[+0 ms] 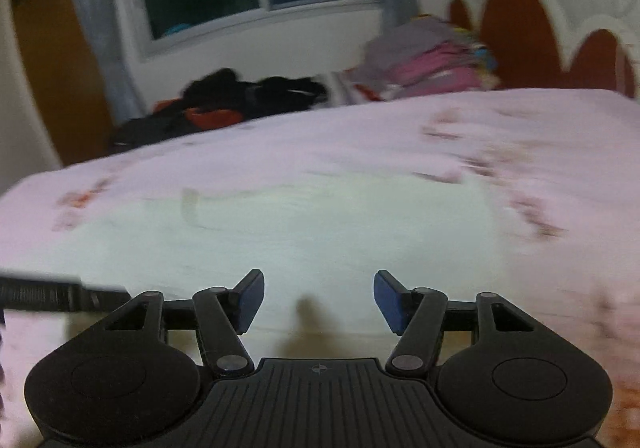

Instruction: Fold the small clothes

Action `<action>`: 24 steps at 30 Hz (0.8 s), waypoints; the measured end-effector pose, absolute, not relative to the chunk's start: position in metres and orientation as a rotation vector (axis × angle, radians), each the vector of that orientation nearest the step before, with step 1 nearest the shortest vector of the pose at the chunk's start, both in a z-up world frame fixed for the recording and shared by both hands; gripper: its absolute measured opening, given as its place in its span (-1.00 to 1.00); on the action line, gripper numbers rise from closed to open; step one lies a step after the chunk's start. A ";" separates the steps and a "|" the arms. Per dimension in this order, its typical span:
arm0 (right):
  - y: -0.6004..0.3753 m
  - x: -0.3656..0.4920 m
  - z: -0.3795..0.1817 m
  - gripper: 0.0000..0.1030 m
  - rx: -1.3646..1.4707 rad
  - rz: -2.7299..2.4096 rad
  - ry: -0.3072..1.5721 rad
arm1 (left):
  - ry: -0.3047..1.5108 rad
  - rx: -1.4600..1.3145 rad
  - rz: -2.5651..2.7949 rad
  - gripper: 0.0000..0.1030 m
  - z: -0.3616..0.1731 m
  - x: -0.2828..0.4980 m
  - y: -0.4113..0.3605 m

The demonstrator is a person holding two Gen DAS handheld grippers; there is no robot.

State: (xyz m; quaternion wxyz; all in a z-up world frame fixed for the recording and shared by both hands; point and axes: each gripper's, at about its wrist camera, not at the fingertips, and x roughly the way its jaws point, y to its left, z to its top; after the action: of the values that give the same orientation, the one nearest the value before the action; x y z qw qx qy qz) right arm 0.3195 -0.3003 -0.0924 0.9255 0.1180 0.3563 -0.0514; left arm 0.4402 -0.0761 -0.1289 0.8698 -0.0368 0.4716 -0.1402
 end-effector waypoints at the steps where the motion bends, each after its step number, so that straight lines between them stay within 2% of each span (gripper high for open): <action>1: -0.309 0.315 -0.095 0.18 0.238 -0.127 0.734 | 1.001 -0.073 -0.288 0.00 -0.135 0.445 -0.081; 5: -0.338 0.297 -0.106 0.18 0.243 -0.192 0.758 | 0.984 -0.081 -0.259 -0.15 -0.146 0.446 -0.088; 6: -0.344 0.294 -0.108 0.18 0.249 -0.203 0.765 | 0.978 -0.071 -0.258 -0.28 -0.146 0.445 -0.091; 7: -0.349 0.291 -0.111 0.18 0.253 -0.212 0.770 | 0.968 -0.061 -0.263 -0.53 -0.145 0.443 -0.094; 9: -0.355 0.290 -0.115 0.18 0.265 -0.222 0.781 | 0.955 -0.065 -0.281 -0.79 -0.143 0.440 -0.101; 16: -0.361 0.292 -0.124 0.17 0.284 -0.225 0.808 | 0.876 -0.129 -0.326 -0.85 -0.113 0.437 -0.098; 24: -0.354 0.311 -0.129 0.17 0.280 -0.218 0.800 | 0.732 -0.191 -0.270 -0.85 -0.058 0.438 -0.048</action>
State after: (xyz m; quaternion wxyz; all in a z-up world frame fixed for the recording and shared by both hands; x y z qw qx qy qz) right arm 0.3112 -0.3541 -0.1295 0.9058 0.1356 0.3871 -0.1057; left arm 0.4385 -0.0476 -0.0581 0.9203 -0.0932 0.3564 -0.1316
